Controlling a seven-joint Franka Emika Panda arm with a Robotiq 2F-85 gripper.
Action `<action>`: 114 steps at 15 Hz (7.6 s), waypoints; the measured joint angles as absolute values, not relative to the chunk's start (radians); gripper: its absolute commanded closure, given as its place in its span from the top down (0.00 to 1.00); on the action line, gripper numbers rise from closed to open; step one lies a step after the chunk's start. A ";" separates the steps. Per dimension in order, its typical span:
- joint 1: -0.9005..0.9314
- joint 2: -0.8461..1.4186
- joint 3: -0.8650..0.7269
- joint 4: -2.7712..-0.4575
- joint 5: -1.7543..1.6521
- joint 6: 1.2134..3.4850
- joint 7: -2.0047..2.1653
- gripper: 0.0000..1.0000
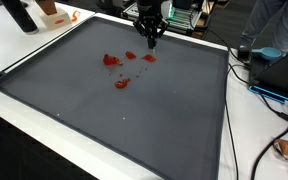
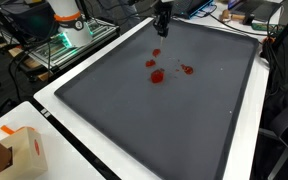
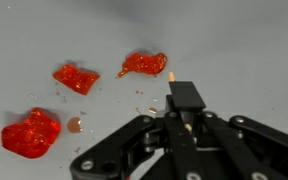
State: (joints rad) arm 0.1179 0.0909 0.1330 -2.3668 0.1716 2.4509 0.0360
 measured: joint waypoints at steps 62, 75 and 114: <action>0.375 0.595 0.071 -1.804 -0.528 1.660 0.914 0.03; 0.365 0.551 0.074 -1.802 -0.515 1.711 0.737 0.03; 0.215 0.096 0.130 -2.180 -0.171 2.172 0.028 0.03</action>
